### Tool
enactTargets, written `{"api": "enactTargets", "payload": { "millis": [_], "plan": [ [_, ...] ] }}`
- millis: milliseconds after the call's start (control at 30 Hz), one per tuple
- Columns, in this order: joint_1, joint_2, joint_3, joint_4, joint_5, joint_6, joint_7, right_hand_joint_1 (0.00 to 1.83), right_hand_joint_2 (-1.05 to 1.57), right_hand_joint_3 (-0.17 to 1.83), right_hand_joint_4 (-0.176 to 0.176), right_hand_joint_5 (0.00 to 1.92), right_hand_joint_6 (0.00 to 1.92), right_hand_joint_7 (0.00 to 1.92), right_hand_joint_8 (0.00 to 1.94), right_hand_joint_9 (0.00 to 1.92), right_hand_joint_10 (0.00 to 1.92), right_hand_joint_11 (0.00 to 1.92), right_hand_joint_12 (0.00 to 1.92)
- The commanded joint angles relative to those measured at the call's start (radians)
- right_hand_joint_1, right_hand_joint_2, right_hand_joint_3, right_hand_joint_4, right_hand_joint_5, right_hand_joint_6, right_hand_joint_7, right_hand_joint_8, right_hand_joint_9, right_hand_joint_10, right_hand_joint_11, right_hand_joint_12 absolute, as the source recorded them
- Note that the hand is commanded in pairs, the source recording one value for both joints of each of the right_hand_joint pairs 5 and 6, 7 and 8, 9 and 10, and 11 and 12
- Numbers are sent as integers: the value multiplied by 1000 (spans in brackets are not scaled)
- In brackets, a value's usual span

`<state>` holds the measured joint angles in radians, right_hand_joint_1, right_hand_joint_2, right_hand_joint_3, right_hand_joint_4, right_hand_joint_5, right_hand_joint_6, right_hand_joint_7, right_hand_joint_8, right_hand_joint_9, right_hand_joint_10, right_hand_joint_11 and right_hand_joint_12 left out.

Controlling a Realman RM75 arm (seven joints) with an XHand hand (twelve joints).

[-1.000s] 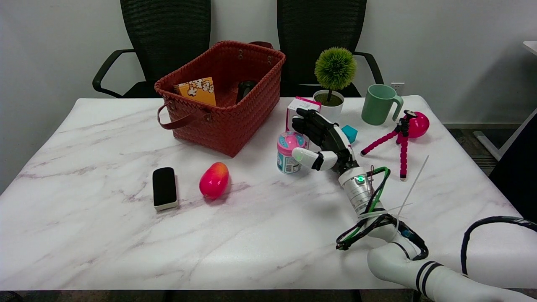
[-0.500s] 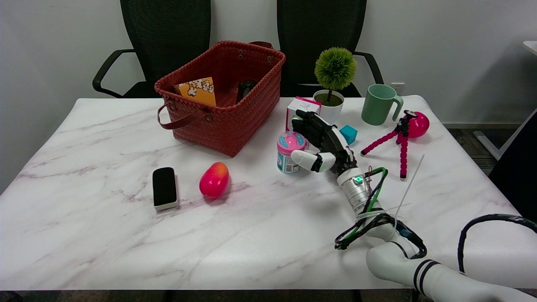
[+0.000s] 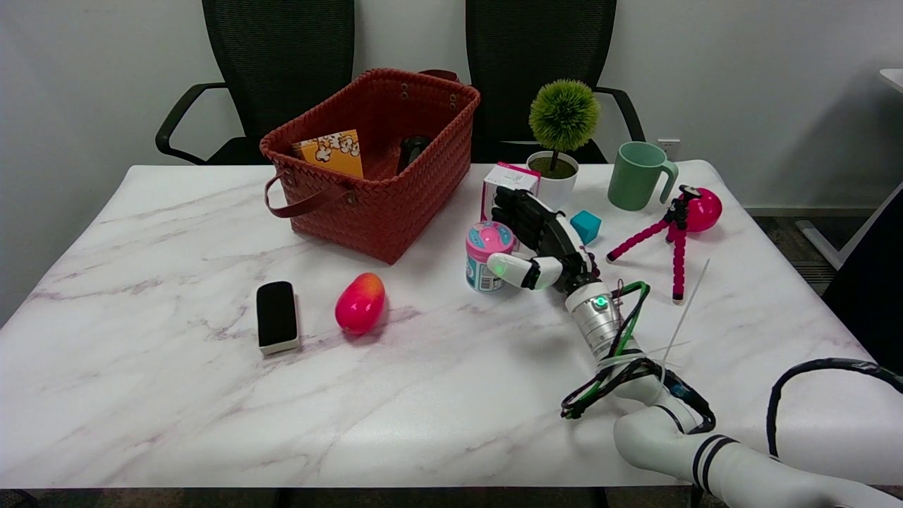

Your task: Pick up the pink gum jar.

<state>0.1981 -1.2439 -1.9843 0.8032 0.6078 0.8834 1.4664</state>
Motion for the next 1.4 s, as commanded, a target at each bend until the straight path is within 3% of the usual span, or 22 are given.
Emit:
{"api": "enactTargets", "payload": {
  "millis": [33,1400],
  "plan": [
    [5,-8,-2,-16,0,-6,0,1079,-102,879,0,404,404,364,364,411,411,407,407],
    [7,-22,-31,-23,0,-46,0,1103,-86,806,0,422,422,396,396,431,431,409,409]
  ]
}}
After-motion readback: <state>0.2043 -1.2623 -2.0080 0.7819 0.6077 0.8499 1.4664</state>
